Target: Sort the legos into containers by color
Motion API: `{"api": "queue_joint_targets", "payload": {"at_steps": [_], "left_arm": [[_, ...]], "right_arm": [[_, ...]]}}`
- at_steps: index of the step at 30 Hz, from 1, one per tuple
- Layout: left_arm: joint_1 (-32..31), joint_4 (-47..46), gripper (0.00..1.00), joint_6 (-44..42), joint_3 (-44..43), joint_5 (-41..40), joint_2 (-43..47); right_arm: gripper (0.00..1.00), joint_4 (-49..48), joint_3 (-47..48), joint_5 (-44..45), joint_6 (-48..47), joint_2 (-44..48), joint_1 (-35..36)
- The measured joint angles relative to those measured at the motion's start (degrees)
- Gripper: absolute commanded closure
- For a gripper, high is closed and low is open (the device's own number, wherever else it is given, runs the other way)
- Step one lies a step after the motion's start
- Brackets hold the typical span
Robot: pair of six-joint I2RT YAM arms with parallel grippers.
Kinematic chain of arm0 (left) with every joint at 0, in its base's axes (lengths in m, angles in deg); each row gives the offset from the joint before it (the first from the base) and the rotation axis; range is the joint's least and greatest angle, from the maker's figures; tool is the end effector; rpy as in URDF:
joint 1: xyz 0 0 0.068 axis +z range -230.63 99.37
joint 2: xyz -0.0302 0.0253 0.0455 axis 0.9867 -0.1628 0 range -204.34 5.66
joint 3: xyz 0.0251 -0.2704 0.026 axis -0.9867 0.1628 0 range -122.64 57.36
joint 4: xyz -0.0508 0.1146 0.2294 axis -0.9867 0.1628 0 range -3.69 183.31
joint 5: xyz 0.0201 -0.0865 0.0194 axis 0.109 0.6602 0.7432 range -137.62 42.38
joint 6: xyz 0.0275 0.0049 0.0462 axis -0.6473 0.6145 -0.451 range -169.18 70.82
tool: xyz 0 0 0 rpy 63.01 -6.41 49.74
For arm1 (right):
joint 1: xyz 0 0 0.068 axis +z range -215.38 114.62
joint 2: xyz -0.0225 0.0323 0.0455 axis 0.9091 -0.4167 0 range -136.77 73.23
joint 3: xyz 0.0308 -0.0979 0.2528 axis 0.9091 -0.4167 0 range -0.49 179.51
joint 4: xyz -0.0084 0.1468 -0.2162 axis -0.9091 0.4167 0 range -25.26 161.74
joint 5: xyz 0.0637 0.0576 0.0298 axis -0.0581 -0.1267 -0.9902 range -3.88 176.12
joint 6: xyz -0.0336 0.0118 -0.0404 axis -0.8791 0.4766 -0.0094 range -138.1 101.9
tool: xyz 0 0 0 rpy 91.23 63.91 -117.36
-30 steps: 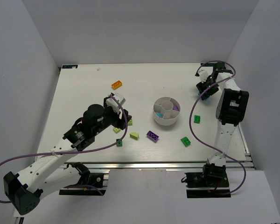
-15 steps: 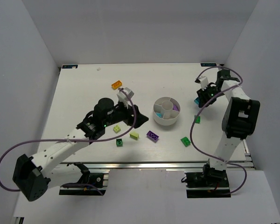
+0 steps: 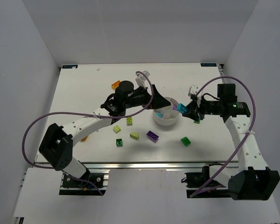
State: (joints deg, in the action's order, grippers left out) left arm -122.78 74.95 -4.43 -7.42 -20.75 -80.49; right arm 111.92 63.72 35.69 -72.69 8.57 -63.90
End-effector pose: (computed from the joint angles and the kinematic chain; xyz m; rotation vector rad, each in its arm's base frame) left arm 0.2534 -0.2511 0.3250 0.3458 1.9561 -1.4615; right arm 0.2168 0.0330 0.3388 -1.3046 1.6474 0.5126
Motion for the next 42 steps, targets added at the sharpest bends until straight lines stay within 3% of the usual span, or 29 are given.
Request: {"api": "queue_joint_targets", "payload": {"at_steps": [14, 16, 21, 30, 34, 35, 37, 42], "left_arm": [[-0.76, -2.78, 0.11, 7.65, -3.08, 3.98, -5.9], [-0.92, -2.54, 0.15, 7.8, -3.43, 4.11, -5.95], [-1.11, -0.57, 0.39, 7.43, -4.22, 4.0, -6.21], [-1.11, 7.5, 0.54, 3.8, -7.43, 1.77, -6.43], [-1.18, 10.97, 0.66, 2.47, -9.84, 0.44, -7.78], [-1.22, 11.56, 0.74, 2.19, -10.29, 0.31, -8.2], [-1.38, 12.9, 0.8, 1.79, -11.19, 0.15, -9.11], [-1.55, 15.32, 0.98, -0.31, -12.11, -0.81, -10.43]], "right_arm": [[0.98, -6.86, -2.25, -0.13, 7.93, 1.29, 10.64], [0.98, -8.92, -2.25, 0.79, 9.88, 1.11, 12.11], [0.98, -13.18, -2.25, 4.66, 14.82, 0.15, 14.49], [0.97, -18.23, -2.89, 11.47, 20.37, 0.09, 16.33], [0.82, -20.26, -4.04, 14.62, 21.27, 0.35, 17.31], [0.69, -20.41, -4.37, 15.32, 21.4, 0.44, 17.49], [0.53, -20.74, -5.27, 16.85, 21.46, 0.81, 17.86], [0.34, -21.9, -6.54, 17.99, 22.49, 2.1, 18.45]]}}
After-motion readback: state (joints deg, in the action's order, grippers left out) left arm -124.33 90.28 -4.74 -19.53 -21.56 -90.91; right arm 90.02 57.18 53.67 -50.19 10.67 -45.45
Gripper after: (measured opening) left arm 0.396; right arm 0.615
